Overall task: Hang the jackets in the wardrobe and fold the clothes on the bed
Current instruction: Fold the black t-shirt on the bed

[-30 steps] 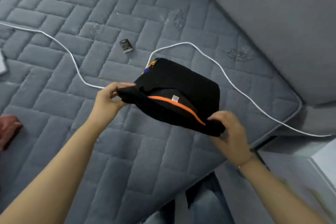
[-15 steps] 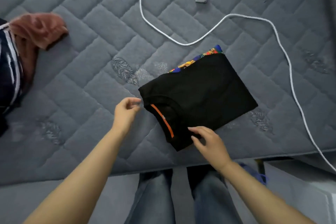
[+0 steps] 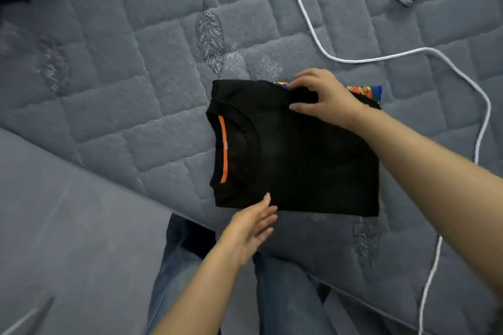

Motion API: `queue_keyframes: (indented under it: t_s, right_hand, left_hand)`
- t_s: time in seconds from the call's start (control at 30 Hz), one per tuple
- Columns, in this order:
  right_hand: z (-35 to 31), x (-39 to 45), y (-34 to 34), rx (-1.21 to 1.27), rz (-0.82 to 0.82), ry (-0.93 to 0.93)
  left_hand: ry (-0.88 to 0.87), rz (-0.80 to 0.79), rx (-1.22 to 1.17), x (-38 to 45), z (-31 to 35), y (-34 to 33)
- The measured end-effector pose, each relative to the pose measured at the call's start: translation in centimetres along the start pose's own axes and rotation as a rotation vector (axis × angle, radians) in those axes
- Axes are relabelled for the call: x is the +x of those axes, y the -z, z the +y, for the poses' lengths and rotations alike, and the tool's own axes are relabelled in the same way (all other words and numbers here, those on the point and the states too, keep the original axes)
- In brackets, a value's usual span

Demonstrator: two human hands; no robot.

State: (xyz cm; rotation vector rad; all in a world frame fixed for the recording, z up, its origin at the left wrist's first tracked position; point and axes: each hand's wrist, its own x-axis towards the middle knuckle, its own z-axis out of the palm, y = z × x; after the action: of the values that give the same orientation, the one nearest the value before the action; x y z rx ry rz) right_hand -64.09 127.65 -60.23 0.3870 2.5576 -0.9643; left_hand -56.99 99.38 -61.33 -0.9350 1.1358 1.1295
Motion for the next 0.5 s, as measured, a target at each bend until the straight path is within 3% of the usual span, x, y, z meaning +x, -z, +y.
queue_keyframes:
  t_s: [0.1,0.23,0.5]
  right_hand:
    - [1.7,3.5,1.2,-0.074,-0.219,-0.098]
    - [3.5,6.2,1.9,-0.101,-0.433,-0.241]
    - [3.0,6.6,1.7,0.166,-0.721,-0.437]
  left_hand:
    - [0.056,0.021,-0.265,1.6,-3.0,-2.2]
    - [-0.097,-0.026,-0.538,4.0,-4.1,-5.7]
    - [-0.344,0.132,-0.516,6.4,-5.4,-8.6]
